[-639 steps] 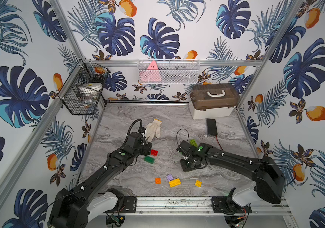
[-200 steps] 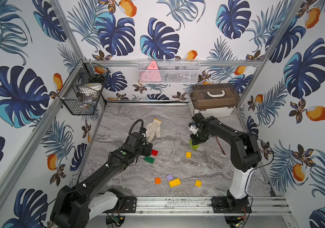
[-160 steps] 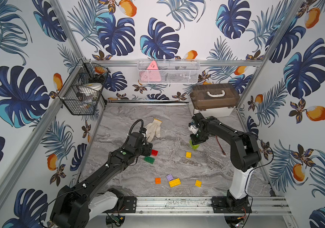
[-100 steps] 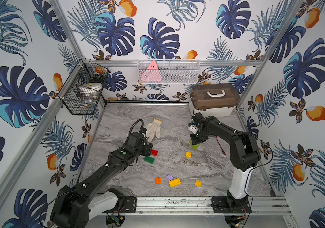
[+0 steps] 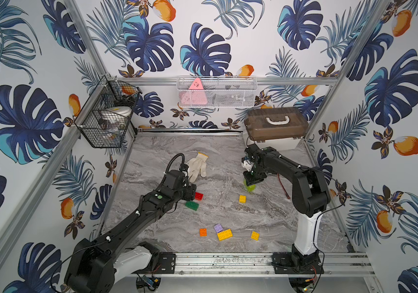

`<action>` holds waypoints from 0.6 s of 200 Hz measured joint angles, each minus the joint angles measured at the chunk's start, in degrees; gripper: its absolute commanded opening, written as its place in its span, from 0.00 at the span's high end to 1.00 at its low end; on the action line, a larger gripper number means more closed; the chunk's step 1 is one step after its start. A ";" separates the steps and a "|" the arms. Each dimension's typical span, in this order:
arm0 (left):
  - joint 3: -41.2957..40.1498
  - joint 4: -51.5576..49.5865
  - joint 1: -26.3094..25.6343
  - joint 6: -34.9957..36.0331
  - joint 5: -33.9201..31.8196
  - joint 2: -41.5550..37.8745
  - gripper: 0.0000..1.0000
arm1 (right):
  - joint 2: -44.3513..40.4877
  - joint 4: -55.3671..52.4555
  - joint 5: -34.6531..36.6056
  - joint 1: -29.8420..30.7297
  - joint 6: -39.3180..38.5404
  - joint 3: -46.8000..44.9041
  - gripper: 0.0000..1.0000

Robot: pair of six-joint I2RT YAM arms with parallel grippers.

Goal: Assemble the number 1 with lego
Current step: Move the lego brick at the center of the board.

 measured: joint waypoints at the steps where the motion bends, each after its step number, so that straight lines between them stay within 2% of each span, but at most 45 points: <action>1: 0.00 0.00 0.00 0.00 0.00 0.00 0.27 | 0.04 -0.09 0.02 0.02 0.00 0.07 0.80; 35: 0.00 0.00 -0.02 0.02 0.00 -0.04 0.27 | 0.57 -0.17 0.87 0.31 0.42 -0.17 0.86; 120: -0.02 -0.07 -0.17 0.02 -0.24 -0.90 0.27 | 0.02 1.81 4.81 2.58 0.79 -1.64 0.90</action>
